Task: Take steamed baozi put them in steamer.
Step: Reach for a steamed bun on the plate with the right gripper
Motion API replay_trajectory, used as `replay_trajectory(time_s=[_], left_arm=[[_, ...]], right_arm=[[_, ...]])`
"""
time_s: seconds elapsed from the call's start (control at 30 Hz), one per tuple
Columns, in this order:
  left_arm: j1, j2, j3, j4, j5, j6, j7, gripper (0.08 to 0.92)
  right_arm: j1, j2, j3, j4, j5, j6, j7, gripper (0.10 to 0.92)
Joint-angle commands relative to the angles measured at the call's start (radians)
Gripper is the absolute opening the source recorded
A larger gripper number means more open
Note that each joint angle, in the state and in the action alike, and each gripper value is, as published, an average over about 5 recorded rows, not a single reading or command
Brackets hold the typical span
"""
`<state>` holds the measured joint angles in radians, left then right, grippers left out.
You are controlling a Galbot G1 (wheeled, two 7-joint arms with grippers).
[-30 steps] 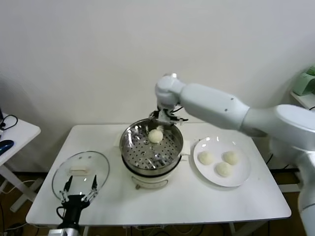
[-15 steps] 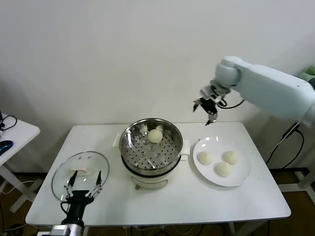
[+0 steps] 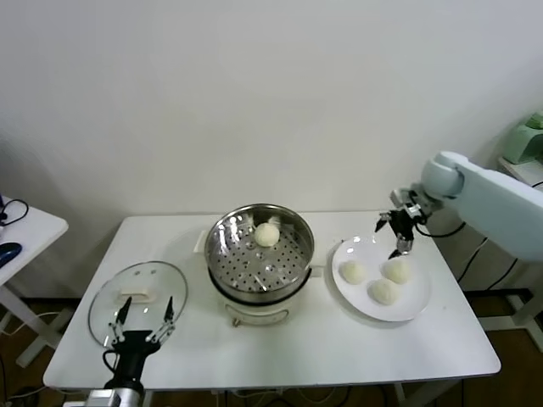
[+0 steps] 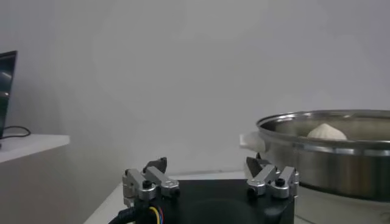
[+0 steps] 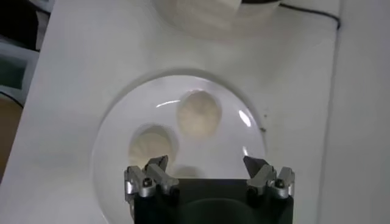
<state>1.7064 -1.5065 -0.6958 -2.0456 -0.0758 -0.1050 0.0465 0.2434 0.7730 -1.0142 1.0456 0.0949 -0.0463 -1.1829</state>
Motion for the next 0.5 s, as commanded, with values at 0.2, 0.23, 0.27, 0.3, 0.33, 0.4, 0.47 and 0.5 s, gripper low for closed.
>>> replay_trajectory(time_s=[0.2,0.23,0.27,0.3,0.33,0.4,0.47,0.5], left_arm=[[0.001,-0.005,-0.008,0.001,0.002,0.004,0.0,0.823],[0.001,-0.006,-0.008,0.002,0.001,0.004,0.0,0.823],[0.001,-0.006,-0.008,0.003,0.001,0.004,0.0,0.823],[0.001,-0.007,-0.008,0.004,0.001,0.004,-0.001,0.823],[0.001,-0.007,-0.007,0.005,0.001,0.003,-0.001,0.823],[0.0,-0.008,-0.007,0.006,0.001,0.004,-0.001,0.823],[-0.002,-0.007,-0.007,0.008,0.001,0.004,-0.001,0.823],[-0.003,-0.007,-0.007,0.009,0.001,0.004,-0.001,0.823]], right_arm=[[-0.206,0.157,0.144,-0.176,-0.082,-0.003,0.028,0.823],[-0.205,0.169,0.15,-0.19,-0.087,0.0,0.03,0.823],[-0.204,0.179,0.155,-0.203,-0.091,0.003,0.032,0.823],[-0.203,0.187,0.158,-0.212,-0.093,0.004,0.034,0.823],[-0.2,0.193,0.158,-0.218,-0.094,0.004,0.034,0.823],[-0.196,0.202,0.158,-0.225,-0.094,0.005,0.036,0.823],[-0.195,0.209,0.159,-0.231,-0.094,0.005,0.039,0.823],[-0.196,0.212,0.16,-0.235,-0.095,0.004,0.041,0.823]])
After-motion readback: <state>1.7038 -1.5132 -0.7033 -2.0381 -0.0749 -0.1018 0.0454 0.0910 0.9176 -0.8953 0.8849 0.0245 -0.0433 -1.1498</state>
